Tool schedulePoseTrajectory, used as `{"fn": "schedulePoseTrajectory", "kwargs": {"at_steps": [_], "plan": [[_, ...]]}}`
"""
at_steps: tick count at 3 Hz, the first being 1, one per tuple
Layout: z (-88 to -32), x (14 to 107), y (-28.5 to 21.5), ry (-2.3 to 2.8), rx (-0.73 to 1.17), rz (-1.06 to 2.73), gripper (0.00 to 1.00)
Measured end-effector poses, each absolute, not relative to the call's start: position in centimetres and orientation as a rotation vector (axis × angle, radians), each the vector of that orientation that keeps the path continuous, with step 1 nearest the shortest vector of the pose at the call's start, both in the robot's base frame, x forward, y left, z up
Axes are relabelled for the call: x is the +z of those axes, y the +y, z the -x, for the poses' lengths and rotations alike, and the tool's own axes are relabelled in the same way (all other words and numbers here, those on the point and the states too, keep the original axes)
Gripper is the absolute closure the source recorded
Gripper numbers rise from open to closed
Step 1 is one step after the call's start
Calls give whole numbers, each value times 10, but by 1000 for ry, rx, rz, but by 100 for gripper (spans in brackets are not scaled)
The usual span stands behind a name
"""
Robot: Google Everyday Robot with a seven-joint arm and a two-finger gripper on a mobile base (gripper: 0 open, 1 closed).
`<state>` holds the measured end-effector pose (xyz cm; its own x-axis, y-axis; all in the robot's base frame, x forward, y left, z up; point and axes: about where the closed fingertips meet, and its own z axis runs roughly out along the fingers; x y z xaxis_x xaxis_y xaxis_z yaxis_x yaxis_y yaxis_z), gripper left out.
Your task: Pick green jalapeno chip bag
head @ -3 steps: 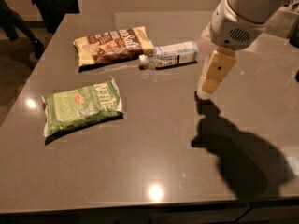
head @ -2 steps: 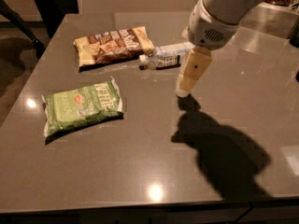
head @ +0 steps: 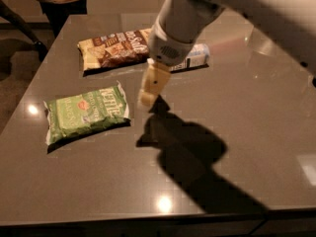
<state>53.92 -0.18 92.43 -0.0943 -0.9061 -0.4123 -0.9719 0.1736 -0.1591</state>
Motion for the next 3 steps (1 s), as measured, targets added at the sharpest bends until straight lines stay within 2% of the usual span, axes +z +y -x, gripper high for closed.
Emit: {"fn": "schedulePoseTrajectory", "kwargs": {"at_steps": [1, 3], "plan": [[-538, 901, 37, 2052, 267, 1771, 0], [-537, 857, 82, 2100, 313, 1822, 0]]}}
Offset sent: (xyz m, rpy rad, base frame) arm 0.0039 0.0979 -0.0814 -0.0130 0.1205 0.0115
